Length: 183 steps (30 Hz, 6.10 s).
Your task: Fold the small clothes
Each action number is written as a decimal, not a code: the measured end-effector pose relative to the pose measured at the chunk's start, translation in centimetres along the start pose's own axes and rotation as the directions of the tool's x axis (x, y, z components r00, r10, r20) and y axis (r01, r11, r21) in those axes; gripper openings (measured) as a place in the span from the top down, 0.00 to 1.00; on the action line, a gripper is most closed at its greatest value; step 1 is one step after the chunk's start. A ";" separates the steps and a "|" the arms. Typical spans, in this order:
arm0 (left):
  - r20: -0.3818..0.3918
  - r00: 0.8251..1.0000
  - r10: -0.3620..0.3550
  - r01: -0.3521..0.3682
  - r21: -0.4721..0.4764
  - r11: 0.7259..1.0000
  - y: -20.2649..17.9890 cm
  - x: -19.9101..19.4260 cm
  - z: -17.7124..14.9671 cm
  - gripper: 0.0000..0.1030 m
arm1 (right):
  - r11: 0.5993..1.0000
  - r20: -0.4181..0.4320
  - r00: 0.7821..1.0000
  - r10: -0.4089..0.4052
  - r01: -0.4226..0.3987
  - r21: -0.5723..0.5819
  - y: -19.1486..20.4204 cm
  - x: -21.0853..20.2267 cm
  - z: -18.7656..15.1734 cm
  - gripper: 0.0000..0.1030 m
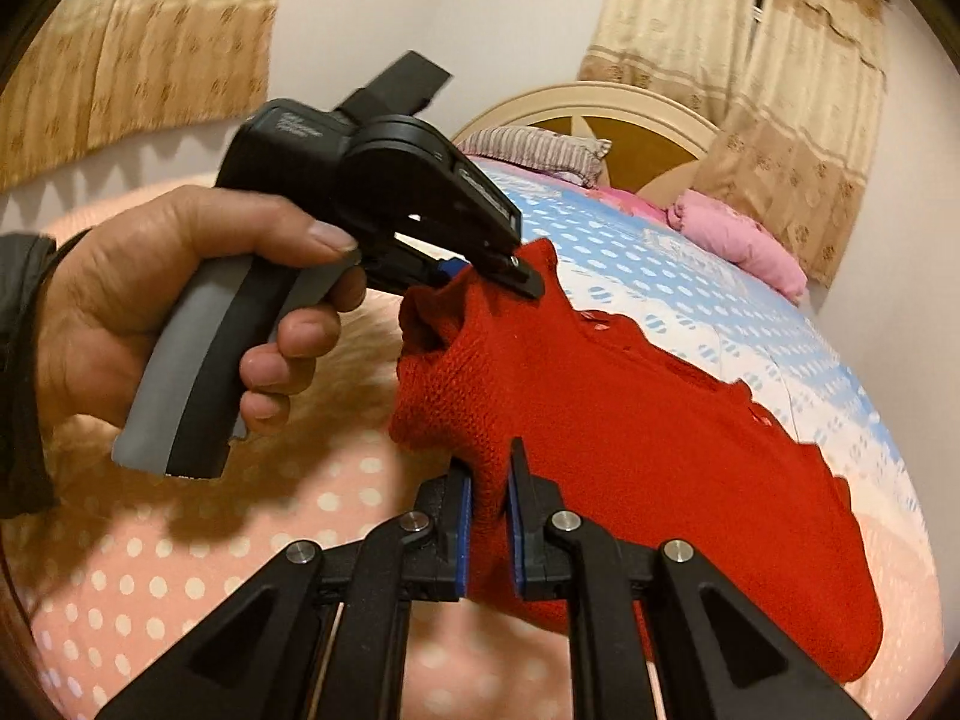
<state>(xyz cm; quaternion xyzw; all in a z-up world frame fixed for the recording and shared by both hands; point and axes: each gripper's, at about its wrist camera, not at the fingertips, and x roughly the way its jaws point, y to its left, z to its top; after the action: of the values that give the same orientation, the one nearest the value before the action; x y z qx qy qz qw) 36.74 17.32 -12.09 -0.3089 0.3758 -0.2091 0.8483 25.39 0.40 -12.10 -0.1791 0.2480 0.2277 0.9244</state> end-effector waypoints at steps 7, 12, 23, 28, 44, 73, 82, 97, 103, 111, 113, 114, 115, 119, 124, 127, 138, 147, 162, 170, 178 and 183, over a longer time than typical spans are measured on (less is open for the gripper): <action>0.010 0.999 -0.037 0.036 0.026 0.999 -3.7 0.9 0.5 0.82 | 0.994 0.035 0.999 -0.004 0.000 0.109 -3.7 -1.5 -0.3 0.91; 0.004 0.998 -0.061 0.061 0.050 0.997 -6.4 2.1 0.5 0.83 | 0.984 0.049 0.999 -0.008 -0.001 0.176 -5.8 -2.4 -1.2 0.91; -0.050 0.993 -0.110 0.115 0.106 0.988 -11.7 5.8 -0.3 0.83 | 0.953 0.072 0.996 -0.046 0.022 0.303 -9.9 -4.8 -3.6 0.91; -0.086 0.988 -0.126 0.136 0.129 0.982 -13.5 7.6 -1.0 0.84 | 0.928 0.054 0.997 -0.061 0.037 0.370 -12.4 -5.4 -5.1 0.91; -0.184 0.979 -0.084 0.127 0.232 0.964 -17.8 13.5 -3.6 0.84 | 0.853 -0.006 0.998 -0.058 0.053 0.520 -17.4 -6.0 -9.3 0.91; -0.050 0.985 0.166 -0.127 0.444 0.887 -13.0 8.5 -9.5 0.13 | 0.717 0.032 0.993 -0.113 0.059 0.695 -21.9 -8.8 -10.6 0.51; -0.061 0.986 0.153 -0.111 0.440 0.891 -12.0 8.0 -10.5 0.00 | 0.670 -0.123 0.991 0.051 0.057 0.740 -27.0 -0.5 -8.3 0.86; -0.094 0.977 0.193 -0.131 0.452 0.882 -11.9 8.7 -11.0 0.00 | 0.705 -0.090 0.975 -0.203 0.210 0.677 -26.8 -4.4 -7.3 0.57; -0.078 0.980 0.185 -0.132 0.450 0.883 -11.9 8.3 -11.0 0.00 | 0.821 0.033 0.999 0.016 -0.032 0.570 -25.2 -2.2 -2.0 0.54; -0.098 0.995 0.014 0.007 0.205 0.979 -7.8 7.3 -8.9 0.00 | 0.731 -0.064 0.989 0.133 -0.054 0.680 -27.6 2.9 -7.1 0.54; -0.098 0.994 0.042 -0.018 0.236 0.972 -8.5 7.5 -9.2 0.00 | 0.701 -0.025 0.990 0.140 -0.082 0.709 -28.2 2.6 -8.2 0.54; -0.093 0.994 0.060 -0.034 0.257 0.966 -8.9 7.6 -9.4 0.00 | 0.707 -0.019 0.990 0.141 -0.088 0.701 -28.1 2.5 -8.2 0.54; -0.082 0.993 0.082 -0.056 0.282 0.958 -9.4 7.6 -9.5 0.00 | 0.728 -0.025 0.991 0.131 -0.079 0.681 -27.7 2.4 -8.0 0.54; -0.038 0.978 0.204 -0.168 0.431 0.886 -12.1 8.3 -10.8 0.00 | 0.805 -0.068 0.995 0.071 -0.017 0.592 -25.8 2.6 -7.2 0.51; 0.002 0.947 0.320 -0.271 0.537 0.799 -13.7 9.5 -12.0 0.00 | 0.794 -0.040 0.996 0.078 -0.038 0.606 -26.5 2.6 -7.8 0.49; -0.008 0.949 0.314 -0.262 0.532 0.805 -13.3 9.5 -11.9 0.00 | 0.779 -0.024 0.995 0.097 -0.061 0.624 -27.0 2.5 -8.0 0.49; 0.040 0.962 0.272 -0.251 0.533 0.808 -13.7 8.1 -12.0 0.00 | 0.763 -0.015 0.996 0.090 -0.059 0.644 -27.0 1.9 -8.8 0.49; -0.027 0.966 0.255 -0.208 0.501 0.840 -13.0 9.0 -11.4 0.00 | 0.767 0.053 0.994 0.091 -0.104 0.634 -28.4 -0.8 -7.9 0.49; -0.127 0.971 0.205 -0.130 0.442 0.888 -11.9 9.8 -11.2 0.00 | 0.535 -0.062 0.975 0.214 -0.063 0.843 -35.9 5.8 -10.4 0.47; -0.144 0.974 0.176 -0.095 0.447 0.889 -12.1 9.8 -11.3 0.05 | 0.489 -0.030 0.963 0.267 -0.108 0.865 -36.5 8.5 -9.9 0.47; -0.178 0.975 0.136 -0.040 0.463 0.886 -12.9 9.6 -12.0 0.33 | 0.518 -0.020 0.946 0.322 -0.158 0.841 -35.4 9.3 -9.5 0.66; -0.143 0.978 0.155 -0.067 0.483 0.873 -13.6 8.7 -12.2 0.50 | 0.561 -0.010 0.955 0.297 -0.166 0.811 -34.4 8.7 -8.8 0.73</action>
<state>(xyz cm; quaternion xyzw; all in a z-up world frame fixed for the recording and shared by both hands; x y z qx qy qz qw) 31.16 -2.05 -13.67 -0.0494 0.4040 -0.2722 0.8719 46.36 -29.28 -16.48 0.2741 0.4119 0.1974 0.8464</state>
